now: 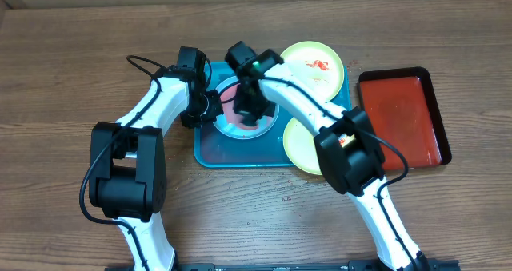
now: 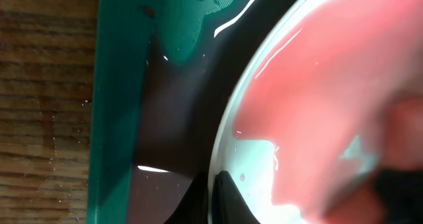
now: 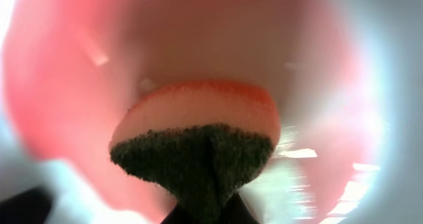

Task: Clean dirty plates on tray and stack at the side
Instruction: 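Scrub the white plate with the sponge while the left gripper holds it, then lift the white plate with the left gripper, tilting it up off the tray, then carry the white plate left and set it on the table beside the tray, then move the left gripper to the lower yellow plate's rim and grip it, then drag the yellow plate left across the tray with the left gripper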

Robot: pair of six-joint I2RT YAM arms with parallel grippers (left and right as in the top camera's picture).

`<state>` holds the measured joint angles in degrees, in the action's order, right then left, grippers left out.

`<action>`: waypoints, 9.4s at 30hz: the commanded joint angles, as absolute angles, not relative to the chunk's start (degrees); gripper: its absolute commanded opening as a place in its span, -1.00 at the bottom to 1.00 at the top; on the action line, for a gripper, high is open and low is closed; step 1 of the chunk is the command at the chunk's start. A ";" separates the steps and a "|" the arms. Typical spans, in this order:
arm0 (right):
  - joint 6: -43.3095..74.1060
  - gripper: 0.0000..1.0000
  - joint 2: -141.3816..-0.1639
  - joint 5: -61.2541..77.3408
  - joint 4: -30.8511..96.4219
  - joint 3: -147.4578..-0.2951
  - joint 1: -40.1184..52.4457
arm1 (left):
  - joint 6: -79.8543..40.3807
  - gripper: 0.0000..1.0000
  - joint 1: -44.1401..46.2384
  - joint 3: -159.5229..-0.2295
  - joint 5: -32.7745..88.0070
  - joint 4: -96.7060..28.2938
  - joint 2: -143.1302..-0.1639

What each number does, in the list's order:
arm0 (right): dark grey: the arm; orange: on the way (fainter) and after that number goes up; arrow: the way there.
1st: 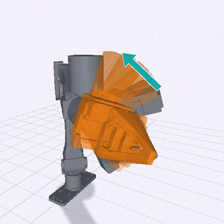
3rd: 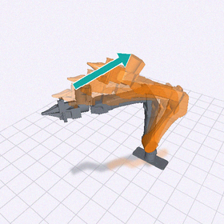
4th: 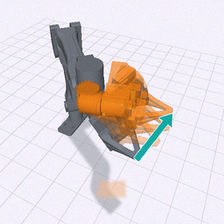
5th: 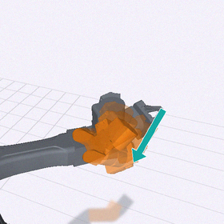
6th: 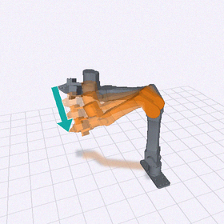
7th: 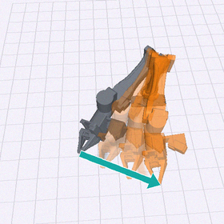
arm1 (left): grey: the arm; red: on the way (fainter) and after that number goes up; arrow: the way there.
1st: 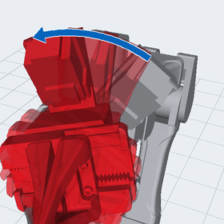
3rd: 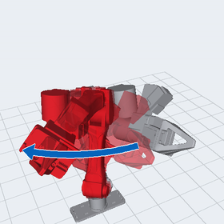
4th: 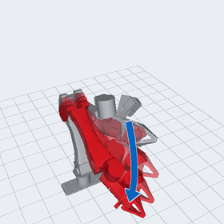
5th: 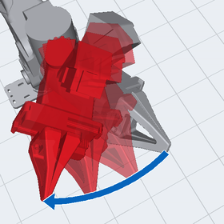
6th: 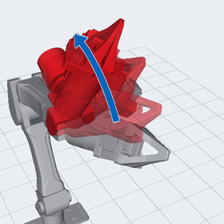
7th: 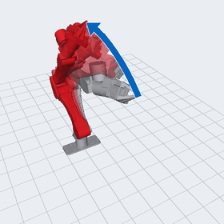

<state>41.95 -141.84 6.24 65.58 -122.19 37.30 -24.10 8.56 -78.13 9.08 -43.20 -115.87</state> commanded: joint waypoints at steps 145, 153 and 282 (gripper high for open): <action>10.22 -0.92 -116.79 25.04 84.33 -120.07 7.35 | -26.63 -0.92 30.94 -79.53 -34.68 -53.54 -90.87; 10.20 -0.92 -116.79 25.04 84.31 -120.07 7.38 | -27.99 -0.92 9.34 -79.18 -16.56 -52.14 -90.87; 11.66 -0.93 -116.81 24.64 81.84 -120.05 8.34 | -26.26 -0.92 25.02 -93.19 7.68 -61.21 -119.46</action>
<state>10.68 -117.82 24.60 82.89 -119.50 7.60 -28.32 28.03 -91.94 13.58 -60.64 -123.11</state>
